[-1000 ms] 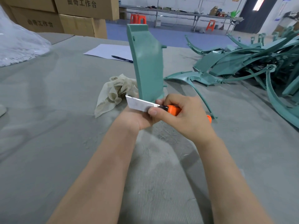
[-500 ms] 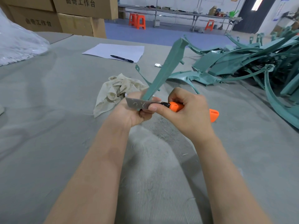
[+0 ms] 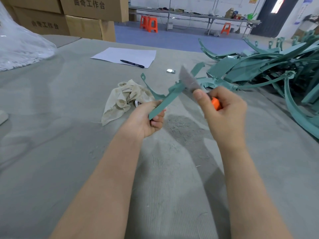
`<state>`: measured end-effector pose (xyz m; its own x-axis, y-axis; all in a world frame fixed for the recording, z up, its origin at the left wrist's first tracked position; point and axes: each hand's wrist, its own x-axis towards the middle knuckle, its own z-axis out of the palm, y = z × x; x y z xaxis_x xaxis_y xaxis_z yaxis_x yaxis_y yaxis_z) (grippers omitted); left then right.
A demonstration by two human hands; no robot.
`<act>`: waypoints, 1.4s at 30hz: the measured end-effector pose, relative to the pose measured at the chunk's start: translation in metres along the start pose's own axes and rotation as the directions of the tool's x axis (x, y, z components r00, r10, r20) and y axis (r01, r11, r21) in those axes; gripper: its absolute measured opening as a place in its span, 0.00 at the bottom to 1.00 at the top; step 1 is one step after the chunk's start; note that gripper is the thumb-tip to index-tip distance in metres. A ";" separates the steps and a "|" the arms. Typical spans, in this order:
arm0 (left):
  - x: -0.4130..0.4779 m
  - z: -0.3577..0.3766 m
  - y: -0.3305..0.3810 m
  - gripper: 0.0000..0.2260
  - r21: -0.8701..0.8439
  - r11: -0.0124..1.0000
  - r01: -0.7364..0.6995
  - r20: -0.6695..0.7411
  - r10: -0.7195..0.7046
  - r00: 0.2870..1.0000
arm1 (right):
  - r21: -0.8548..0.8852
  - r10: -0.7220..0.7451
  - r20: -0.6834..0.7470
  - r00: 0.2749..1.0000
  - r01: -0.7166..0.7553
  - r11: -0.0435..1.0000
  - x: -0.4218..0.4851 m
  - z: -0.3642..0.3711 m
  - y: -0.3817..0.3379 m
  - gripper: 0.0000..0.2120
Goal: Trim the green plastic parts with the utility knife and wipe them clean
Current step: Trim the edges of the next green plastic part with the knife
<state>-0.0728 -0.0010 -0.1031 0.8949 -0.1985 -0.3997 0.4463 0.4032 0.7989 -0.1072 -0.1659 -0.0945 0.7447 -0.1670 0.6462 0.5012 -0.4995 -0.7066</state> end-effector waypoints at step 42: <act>0.011 -0.006 -0.003 0.11 -0.265 0.929 -0.258 -0.046 0.255 0.966 | -0.024 0.440 0.030 0.897 -0.440 0.898 0.010 -0.005 0.012 0.12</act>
<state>-0.0647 0.0009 -0.1123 0.9780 -0.0481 -0.2030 0.1833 0.6629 0.7259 -0.0967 -0.1779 -0.0949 0.9020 -0.3446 0.2602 0.1122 -0.3950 -0.9118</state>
